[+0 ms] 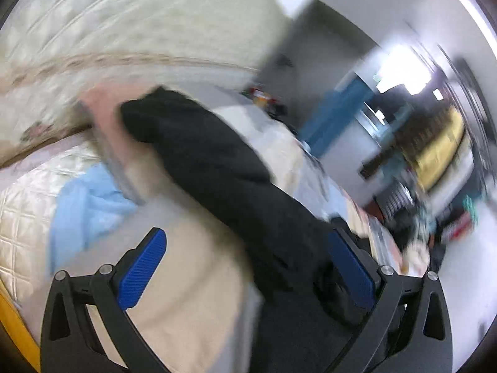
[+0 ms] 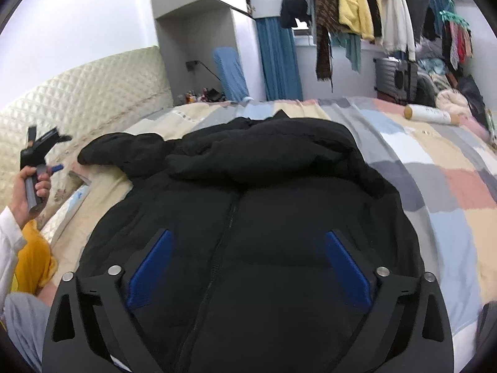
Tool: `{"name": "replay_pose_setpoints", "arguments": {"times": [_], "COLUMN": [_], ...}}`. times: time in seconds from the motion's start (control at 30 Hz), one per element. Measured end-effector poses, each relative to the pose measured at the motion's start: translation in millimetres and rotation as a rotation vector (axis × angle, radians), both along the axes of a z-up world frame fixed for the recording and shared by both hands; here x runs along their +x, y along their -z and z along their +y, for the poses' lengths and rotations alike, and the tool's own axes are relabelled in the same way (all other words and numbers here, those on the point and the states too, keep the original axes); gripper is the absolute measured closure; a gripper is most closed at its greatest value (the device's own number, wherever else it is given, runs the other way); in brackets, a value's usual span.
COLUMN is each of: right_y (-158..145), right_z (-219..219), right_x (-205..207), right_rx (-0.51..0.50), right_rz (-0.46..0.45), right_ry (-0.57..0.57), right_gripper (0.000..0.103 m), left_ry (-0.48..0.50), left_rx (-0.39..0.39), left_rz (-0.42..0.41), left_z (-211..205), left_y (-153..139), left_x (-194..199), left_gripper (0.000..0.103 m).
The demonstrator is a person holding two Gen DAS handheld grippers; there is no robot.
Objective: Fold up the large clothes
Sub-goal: 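Reach the left gripper to the other sleeve cuff and grasp it, then lift the grasped sleeve up off the bed with the left gripper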
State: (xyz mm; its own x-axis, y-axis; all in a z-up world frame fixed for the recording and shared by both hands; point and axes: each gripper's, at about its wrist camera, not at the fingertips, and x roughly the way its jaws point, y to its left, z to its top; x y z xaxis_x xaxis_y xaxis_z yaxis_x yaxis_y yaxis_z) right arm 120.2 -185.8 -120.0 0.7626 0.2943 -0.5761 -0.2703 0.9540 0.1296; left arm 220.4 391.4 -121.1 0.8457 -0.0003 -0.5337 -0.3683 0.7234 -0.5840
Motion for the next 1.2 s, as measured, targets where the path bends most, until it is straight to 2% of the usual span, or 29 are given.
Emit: {"name": "replay_pose_setpoints", "arguments": {"times": [0.13,0.23,0.43,0.53,0.7,0.8,0.83,0.87,0.9,0.93,0.97,1.07,1.2], "right_y": [-1.5,-1.7,3.2,6.7,13.1,18.3,19.2,19.0,18.6,17.7,16.8,11.3,1.8], "right_z": [3.5,10.1,20.8,23.2,24.5,22.7,22.3,21.6,20.6,19.6,19.8,16.8,7.7], "right_x": [9.1,17.6,35.6,46.7,58.9,63.0,63.8,64.2,63.5,62.3,62.2,57.6,48.5], "right_rx": [0.011,0.005,-0.009,-0.010,-0.028,-0.030,-0.030,-0.028,-0.025,-0.024,-0.026,-0.043,-0.041], "right_rz": [0.011,0.015,0.032,0.045,0.052,0.062,0.065,0.067,0.065,0.060,0.057,0.027,-0.007], "right_ry": [0.029,0.035,0.049,0.061,0.076,0.083,0.083,0.082,0.079,0.078,0.075,0.076,0.073], "right_gripper": [0.002,0.002,0.002,0.002,0.002,0.002,0.002,0.002,0.002,0.002,0.002,0.002,0.002], "left_ry": [-0.106,-0.125,-0.125,-0.129,-0.104,-0.114,-0.128,-0.146,-0.163,-0.179,-0.194,-0.261,-0.387], "left_rx": [-0.075,-0.150,-0.236,-0.251,-0.248,-0.225,-0.213,-0.200,-0.190,-0.187,-0.187,-0.169,-0.051], "left_rz": [0.016,0.005,-0.049,-0.064,-0.036,-0.039,-0.034,-0.019,-0.004,-0.009,-0.022,-0.044,-0.035], "left_z": [66.7,100.3,132.0,141.0,145.0,142.1,141.1,141.6,141.6,142.8,143.9,143.0,139.2], "left_y": [24.4,44.2,69.9,77.9,84.0,76.9,73.7,70.9,67.7,64.5,61.1,39.3,1.2], "left_x": [2.3,11.0,42.1,58.9,94.9,104.9,106.7,109.2,109.1,106.4,103.4,84.3,50.6], "left_gripper": [0.000,0.000,0.001,0.001,0.006,0.018,0.030,0.046,0.056,0.075,0.085,0.097,0.101]}}
